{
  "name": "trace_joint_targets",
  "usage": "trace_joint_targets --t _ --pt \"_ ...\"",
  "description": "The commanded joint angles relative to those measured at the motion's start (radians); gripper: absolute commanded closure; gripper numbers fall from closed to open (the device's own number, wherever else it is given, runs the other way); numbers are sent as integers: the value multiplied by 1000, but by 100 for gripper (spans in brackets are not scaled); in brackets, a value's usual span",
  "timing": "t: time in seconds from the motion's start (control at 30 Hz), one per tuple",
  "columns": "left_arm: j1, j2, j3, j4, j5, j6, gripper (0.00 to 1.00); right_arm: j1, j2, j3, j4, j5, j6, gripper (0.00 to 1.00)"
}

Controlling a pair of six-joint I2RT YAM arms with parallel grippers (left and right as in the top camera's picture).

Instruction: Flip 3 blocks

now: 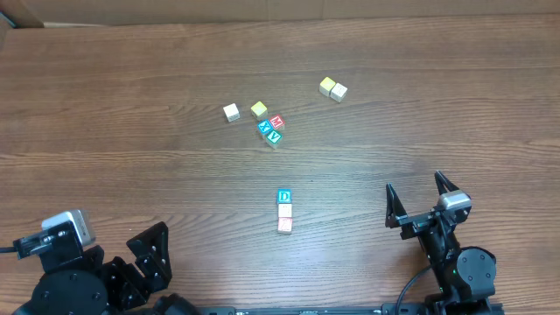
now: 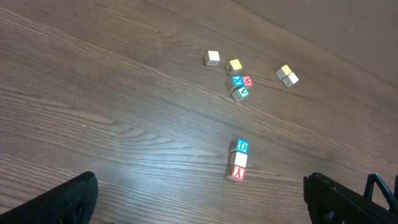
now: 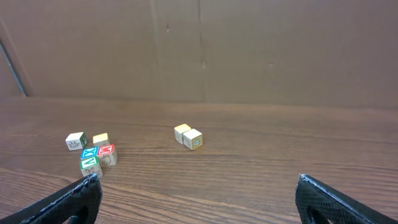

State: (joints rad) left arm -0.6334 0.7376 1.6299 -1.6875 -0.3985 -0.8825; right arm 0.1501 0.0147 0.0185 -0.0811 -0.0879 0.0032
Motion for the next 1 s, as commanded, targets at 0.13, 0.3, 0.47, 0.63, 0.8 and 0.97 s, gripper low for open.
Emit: trace_joint_targets --t 0.13,0.3,0.47,0.63,0.8,0.97 --pt "-2 -2 9 -2 -20 8 0 -6 -12 -11 4 11 -4 0" --pt "-2 -2 9 -2 -20 8 0 -6 -12 -11 4 11 -4 0" --pt "-2 -2 9 -2 -24 17 0 -6 -12 -11 4 11 -4 0" --pt "2 -2 -2 15 -114 64 0 -6 -12 -11 4 11 -4 0" --pt "46 -23 -77 180 -135 385 0 -6 -12 -11 4 11 -4 0" --pt "121 -109 -277 526 -23 795 0 -6 -12 -11 4 11 -4 0"
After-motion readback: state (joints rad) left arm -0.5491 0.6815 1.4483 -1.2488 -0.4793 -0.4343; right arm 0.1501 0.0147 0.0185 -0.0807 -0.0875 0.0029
